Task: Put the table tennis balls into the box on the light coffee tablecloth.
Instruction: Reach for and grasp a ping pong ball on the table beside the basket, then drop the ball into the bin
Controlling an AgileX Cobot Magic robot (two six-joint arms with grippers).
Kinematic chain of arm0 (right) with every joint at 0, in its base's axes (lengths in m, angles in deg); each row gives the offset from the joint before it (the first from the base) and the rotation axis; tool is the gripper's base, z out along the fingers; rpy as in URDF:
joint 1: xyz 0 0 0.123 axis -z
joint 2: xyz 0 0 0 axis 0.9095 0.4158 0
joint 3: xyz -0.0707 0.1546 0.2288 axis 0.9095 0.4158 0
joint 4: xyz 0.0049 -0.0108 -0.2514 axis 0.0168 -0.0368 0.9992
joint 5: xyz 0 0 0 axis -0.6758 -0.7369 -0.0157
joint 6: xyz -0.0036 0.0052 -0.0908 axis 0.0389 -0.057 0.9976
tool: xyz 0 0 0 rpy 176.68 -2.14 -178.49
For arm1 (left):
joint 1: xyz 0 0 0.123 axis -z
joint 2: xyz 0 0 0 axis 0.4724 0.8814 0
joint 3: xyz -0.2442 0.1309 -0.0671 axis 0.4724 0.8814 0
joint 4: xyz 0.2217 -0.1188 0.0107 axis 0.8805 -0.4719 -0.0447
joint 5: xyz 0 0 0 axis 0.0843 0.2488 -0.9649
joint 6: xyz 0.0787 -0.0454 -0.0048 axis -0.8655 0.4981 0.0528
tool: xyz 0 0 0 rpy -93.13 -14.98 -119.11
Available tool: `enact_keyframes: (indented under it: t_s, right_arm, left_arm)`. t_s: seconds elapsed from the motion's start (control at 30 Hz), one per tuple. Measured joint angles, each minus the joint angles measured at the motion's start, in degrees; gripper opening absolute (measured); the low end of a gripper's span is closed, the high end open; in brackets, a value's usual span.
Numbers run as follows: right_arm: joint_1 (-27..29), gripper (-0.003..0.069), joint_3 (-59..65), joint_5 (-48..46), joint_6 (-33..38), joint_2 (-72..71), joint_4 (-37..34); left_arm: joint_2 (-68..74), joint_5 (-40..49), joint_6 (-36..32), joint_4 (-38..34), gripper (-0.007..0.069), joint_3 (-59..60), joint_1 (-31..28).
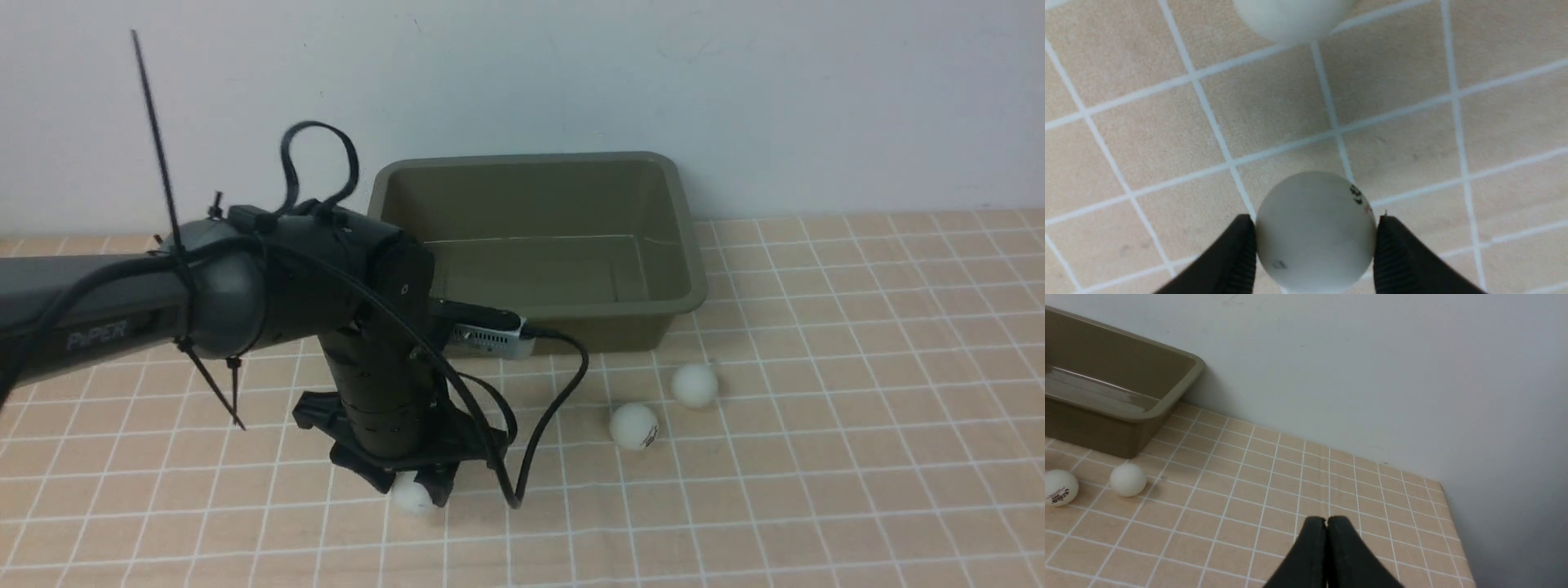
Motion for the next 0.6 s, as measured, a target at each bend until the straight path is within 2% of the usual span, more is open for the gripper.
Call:
enact_keyframes:
  t_s: [0.1, 0.2, 0.3, 0.6]
  right_arm:
    - [0.0, -0.0018, 0.0, 0.0, 0.0, 0.0, 0.0]
    - [0.0, -0.0018, 0.0, 0.0, 0.0, 0.0, 0.0]
    - [0.0, -0.0018, 0.0, 0.0, 0.0, 0.0, -0.3]
    - [0.0, -0.0018, 0.0, 0.0, 0.0, 0.0, -0.4]
  left_arm:
    - [-4.0, -0.9, -5.7, -3.5, 0.0298, -0.2, 0.0]
    - [-7.5, -4.8, -14.4, -8.8, 0.0298, -1.7, -0.4]
    - [-7.4, -8.2, -20.7, -12.8, 0.0298, -4.6, -2.9]
    - [4.1, -8.5, -35.2, -13.7, 0.0298, -19.3, -10.7]
